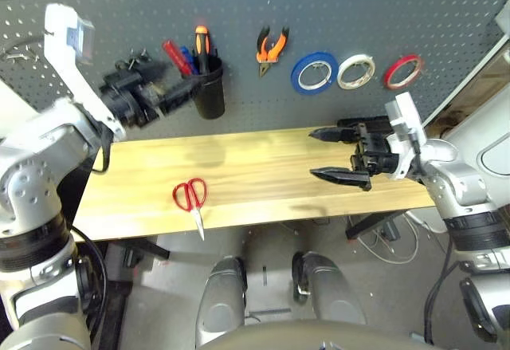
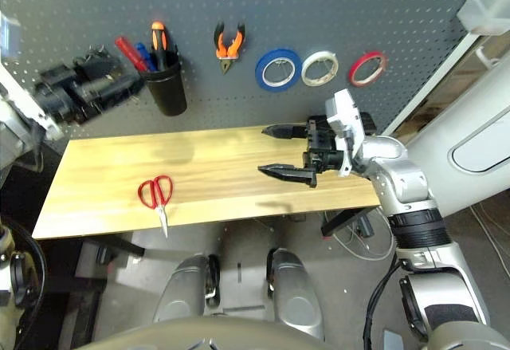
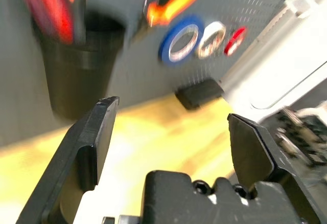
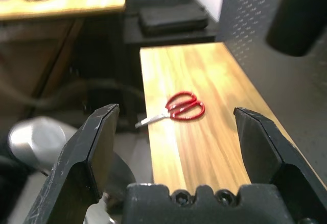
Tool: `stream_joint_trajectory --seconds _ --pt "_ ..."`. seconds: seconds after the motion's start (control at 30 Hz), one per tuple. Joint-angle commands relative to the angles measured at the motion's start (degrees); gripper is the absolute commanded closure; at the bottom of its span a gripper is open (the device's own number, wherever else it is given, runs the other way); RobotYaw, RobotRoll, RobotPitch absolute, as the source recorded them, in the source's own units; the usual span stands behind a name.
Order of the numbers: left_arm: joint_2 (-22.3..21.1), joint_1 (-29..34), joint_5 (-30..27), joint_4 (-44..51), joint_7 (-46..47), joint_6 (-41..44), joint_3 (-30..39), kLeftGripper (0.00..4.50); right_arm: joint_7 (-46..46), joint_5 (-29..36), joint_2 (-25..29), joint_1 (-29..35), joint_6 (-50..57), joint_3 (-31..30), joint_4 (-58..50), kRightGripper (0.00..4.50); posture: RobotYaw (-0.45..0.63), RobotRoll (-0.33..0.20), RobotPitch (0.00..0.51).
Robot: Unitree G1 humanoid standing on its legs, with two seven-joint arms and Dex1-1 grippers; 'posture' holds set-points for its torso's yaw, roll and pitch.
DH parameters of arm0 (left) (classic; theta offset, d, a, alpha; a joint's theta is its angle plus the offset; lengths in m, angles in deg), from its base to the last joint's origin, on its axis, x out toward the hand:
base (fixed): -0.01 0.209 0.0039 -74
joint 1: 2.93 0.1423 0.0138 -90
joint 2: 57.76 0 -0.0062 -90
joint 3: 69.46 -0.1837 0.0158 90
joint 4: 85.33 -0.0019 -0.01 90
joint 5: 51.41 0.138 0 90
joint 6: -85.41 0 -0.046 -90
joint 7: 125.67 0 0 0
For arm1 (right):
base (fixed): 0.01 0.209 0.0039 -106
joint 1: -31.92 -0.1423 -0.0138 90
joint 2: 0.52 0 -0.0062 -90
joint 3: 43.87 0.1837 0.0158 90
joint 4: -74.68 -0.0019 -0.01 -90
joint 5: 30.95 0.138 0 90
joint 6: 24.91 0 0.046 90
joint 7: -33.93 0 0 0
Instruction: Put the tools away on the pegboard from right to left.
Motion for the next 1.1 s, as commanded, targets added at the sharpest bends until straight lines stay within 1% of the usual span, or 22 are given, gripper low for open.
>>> stream_joint_trajectory --seconds 0.03,0.1,0.13,0.17,0.23,0.27,0.33,0.43,0.53,0.6,0.7,0.8,1.0,1.1 --pt "-0.51 6.37 -0.86 2.61 0.59 2.01 -1.94 0.03 0.41 -2.83 -1.57 0.17 -6.89 -1.14 4.07 0.00 0.07 0.000 0.186" --pt "-0.05 10.39 2.07 1.75 0.92 -0.20 -4.05 0.03 -0.04 -3.99 -2.58 -0.11 -9.28 -1.60 5.36 0.00 0.06 0.000 0.193" --pt "1.22 12.36 3.71 -0.02 1.56 -1.78 -4.73 0.03 -0.25 -4.22 -2.87 -0.10 -9.60 -1.85 5.42 0.00 0.05 0.000 0.195" --pt "1.52 14.10 5.90 -1.47 1.66 -3.55 -5.99 0.03 -0.39 -4.41 -3.06 -0.03 -9.91 -2.04 5.42 0.00 0.05 0.000 0.195" --pt "2.14 16.71 10.96 -4.94 1.67 -8.00 -8.98 0.03 -0.38 -4.49 -3.06 0.23 -10.19 -2.32 4.94 0.00 0.03 0.000 0.201" --pt "2.70 17.60 14.69 -7.76 2.11 -11.73 -10.82 0.03 -0.60 -4.59 -3.09 0.48 -10.29 -2.41 4.54 0.00 0.02 0.000 0.203" --pt "5.26 18.14 21.29 -14.42 4.80 -18.49 -13.09 0.03 -1.01 -4.55 -3.07 1.36 -10.23 -2.46 3.47 0.00 0.01 0.000 0.209" --pt "8.07 18.07 29.53 -22.49 8.32 -25.17 -16.89 0.03 -1.56 -4.34 -2.62 2.86 -9.62 -2.43 1.36 0.00 -0.01 0.000 0.218" --pt "12.12 16.95 33.89 -28.50 11.81 -29.62 -17.66 0.03 -2.29 -4.05 -2.06 4.20 -8.59 -2.31 -1.08 0.00 -0.03 0.000 0.230" --pt "13.77 15.98 36.86 -31.94 13.83 -32.62 -17.82 0.03 -2.88 -3.90 -1.79 4.85 -7.97 -2.25 -2.42 0.00 -0.05 0.000 0.239" --pt "15.42 13.93 39.81 -37.39 15.85 -36.32 -17.28 0.03 -3.68 -3.67 -1.56 5.90 -7.02 -2.43 -4.91 0.00 -0.07 0.000 0.251" --pt "15.82 12.11 42.15 -41.90 17.32 -39.15 -16.60 0.03 -4.60 -3.30 -1.40 6.94 -5.57 -2.55 -7.53 0.00 -0.10 0.000 0.265" --pt "16.47 9.55 44.05 -49.27 20.14 -42.96 -13.87 0.03 -5.78 -2.59 -0.53 8.16 -3.00 -2.28 -10.75 0.00 -0.11 0.000 0.279" --pt "16.68 9.51 44.69 -50.55 20.87 -43.50 -13.37 0.03 -6.05 -2.18 -0.06 8.36 -2.16 -2.21 -11.66 0.00 -0.12 0.000 0.282"
